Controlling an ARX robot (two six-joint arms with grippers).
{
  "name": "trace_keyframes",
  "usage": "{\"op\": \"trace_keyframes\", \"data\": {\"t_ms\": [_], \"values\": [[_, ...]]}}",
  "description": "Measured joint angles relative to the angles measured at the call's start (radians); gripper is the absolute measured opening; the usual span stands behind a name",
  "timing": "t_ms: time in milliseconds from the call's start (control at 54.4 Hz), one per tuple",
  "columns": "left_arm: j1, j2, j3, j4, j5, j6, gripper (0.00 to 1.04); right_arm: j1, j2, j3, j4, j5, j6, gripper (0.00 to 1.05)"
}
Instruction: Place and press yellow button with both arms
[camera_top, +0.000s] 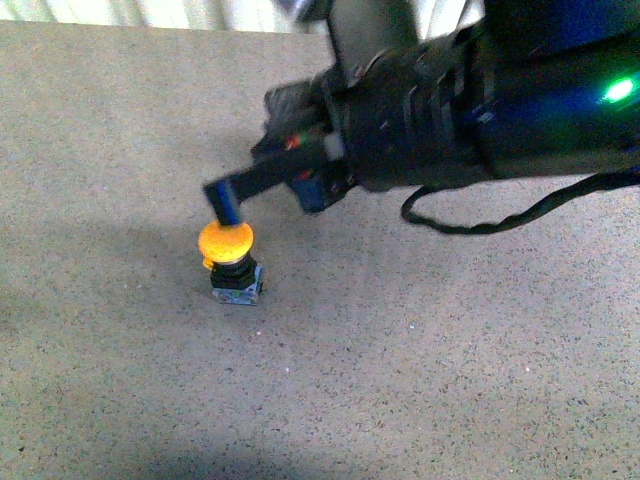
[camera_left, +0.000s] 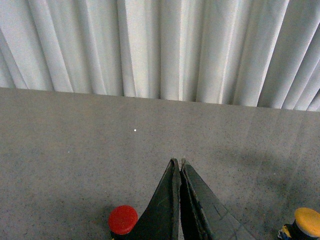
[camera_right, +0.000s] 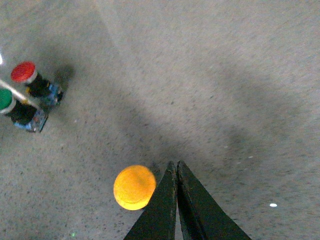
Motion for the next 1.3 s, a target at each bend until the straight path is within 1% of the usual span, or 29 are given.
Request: {"op": "trace_keyframes", "data": {"t_ms": [37,129,165,184,257,276,294,312,349,368,404,423,459,478,496,515,551,680,753,1011,1084,1121,1139,1176,1194,1250,1305], "values": [[0.000,0.000,0.000,0.000,0.000,0.000,0.01,-0.014,-0.032,-0.018,0.011,0.005,0.006,0.01],[0.000,0.000,0.000,0.000,0.000,0.000,0.01,-0.052,-0.122,-0.077,0.031,0.019,0.023,0.14],[0.000,0.000,0.000,0.000,0.000,0.000,0.01,-0.071,-0.171,-0.110,0.033,0.016,0.029,0.21],[0.000,0.000,0.000,0.000,0.000,0.000,0.01,-0.076,-0.184,-0.118,0.032,0.016,0.029,0.23],[0.000,0.000,0.000,0.000,0.000,0.000,0.01,-0.105,-0.305,-0.182,0.025,-0.003,0.042,0.41],[0.000,0.000,0.000,0.000,0.000,0.000,0.01,-0.105,-0.317,-0.187,0.033,0.016,0.042,0.44],[0.000,0.000,0.000,0.000,0.000,0.000,0.01,-0.095,-0.319,-0.201,0.085,0.084,0.035,0.42],[0.000,0.000,0.000,0.000,0.000,0.000,0.01,-0.084,-0.328,-0.240,0.216,0.238,0.026,0.36],[0.000,0.000,0.000,0.000,0.002,0.000,0.01,-0.081,-0.337,-0.304,0.365,0.404,0.018,0.28],[0.000,0.000,0.000,0.000,0.001,0.001,0.01,-0.082,-0.341,-0.319,0.394,0.436,0.018,0.26],[0.000,0.000,0.000,0.000,0.000,0.000,0.01,-0.097,-0.359,-0.375,0.473,0.539,0.012,0.19],[0.000,0.000,0.000,0.000,0.000,0.000,0.01,-0.102,-0.364,-0.388,0.486,0.555,0.011,0.17],[0.000,0.000,0.000,0.000,-0.002,0.000,0.01,-0.126,-0.391,-0.430,0.516,0.583,0.007,0.10],[0.000,0.000,0.000,0.000,-0.002,0.000,0.01,-0.132,-0.399,-0.439,0.518,0.583,0.007,0.08],[0.000,0.000,0.000,0.000,-0.003,0.000,0.01,-0.146,-0.424,-0.465,0.524,0.581,0.006,0.03],[0.000,0.000,0.000,0.000,-0.003,0.000,0.01,-0.153,-0.441,-0.481,0.525,0.573,0.000,0.01],[0.000,0.000,0.000,0.000,0.000,0.001,0.01,-0.171,-0.487,-0.522,0.526,0.540,0.001,0.01],[0.000,0.000,0.000,0.000,0.000,0.001,0.01,-0.233,-0.594,-0.615,0.506,0.498,0.000,0.01],[0.000,0.000,0.000,0.000,0.000,0.001,0.01,-0.261,-0.666,-0.662,0.480,0.455,0.000,0.01],[0.000,0.000,0.000,0.000,0.000,0.001,0.01,-0.324,-0.843,-0.744,0.384,0.400,0.000,0.01],[0.000,0.000,0.000,0.000,0.000,0.001,0.01,-0.336,-0.853,-0.778,0.425,0.388,0.000,0.01],[0.000,0.000,0.000,0.000,0.000,0.001,0.01,-0.342,-0.861,-0.789,0.420,0.381,0.000,0.01],[0.000,0.000,0.000,0.000,0.000,0.001,0.01,-0.347,-0.870,-0.795,0.412,0.375,0.000,0.01],[0.000,0.000,0.000,0.000,0.000,0.001,0.01,-0.387,-0.904,-0.809,0.378,0.311,-0.001,0.01],[0.000,0.000,0.000,0.000,0.000,0.001,0.01,-0.401,-0.919,-0.812,0.366,0.299,-0.001,0.01],[0.000,0.000,0.000,0.000,0.000,0.001,0.01,-0.429,-0.972,-0.814,0.325,0.298,0.000,0.01],[0.000,0.000,0.000,0.000,0.000,0.001,0.01,-0.433,-1.035,-0.814,0.272,0.293,0.000,0.01]]}}
